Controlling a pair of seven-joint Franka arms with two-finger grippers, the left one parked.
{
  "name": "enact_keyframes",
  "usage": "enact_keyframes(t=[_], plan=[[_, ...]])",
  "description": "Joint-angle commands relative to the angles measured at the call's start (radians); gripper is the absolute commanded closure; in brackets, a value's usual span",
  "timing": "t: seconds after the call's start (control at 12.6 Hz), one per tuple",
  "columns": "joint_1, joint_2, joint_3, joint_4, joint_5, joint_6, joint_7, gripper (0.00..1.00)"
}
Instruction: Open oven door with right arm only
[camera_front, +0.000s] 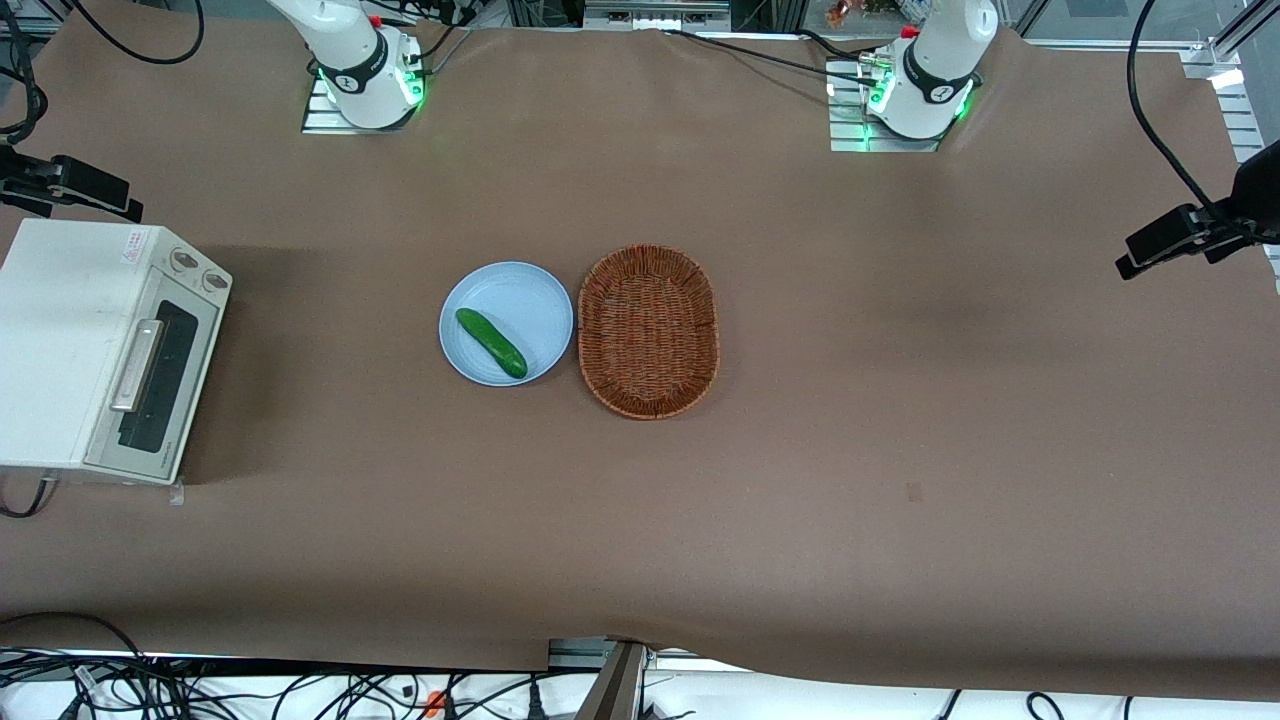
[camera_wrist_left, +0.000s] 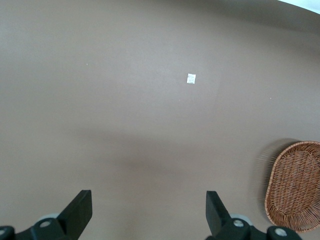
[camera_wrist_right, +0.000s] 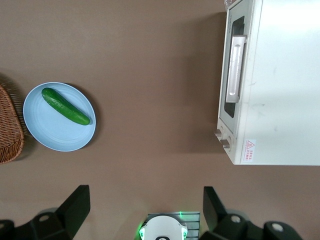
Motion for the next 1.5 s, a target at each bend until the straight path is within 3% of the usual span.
enact_keyframes(t=[0.0, 0.55, 0.79, 1.42], plan=[[-0.014, 0.000, 0.012, 0.009, 0.011, -0.003, -0.006, 0.00], [-0.012, 0.018, 0.013, 0.000, -0.003, -0.011, -0.004, 0.00], [-0.009, 0.018, 0.013, -0.003, -0.038, -0.010, -0.001, 0.00], [-0.006, 0.026, 0.016, -0.020, -0.038, -0.014, -0.003, 0.00]])
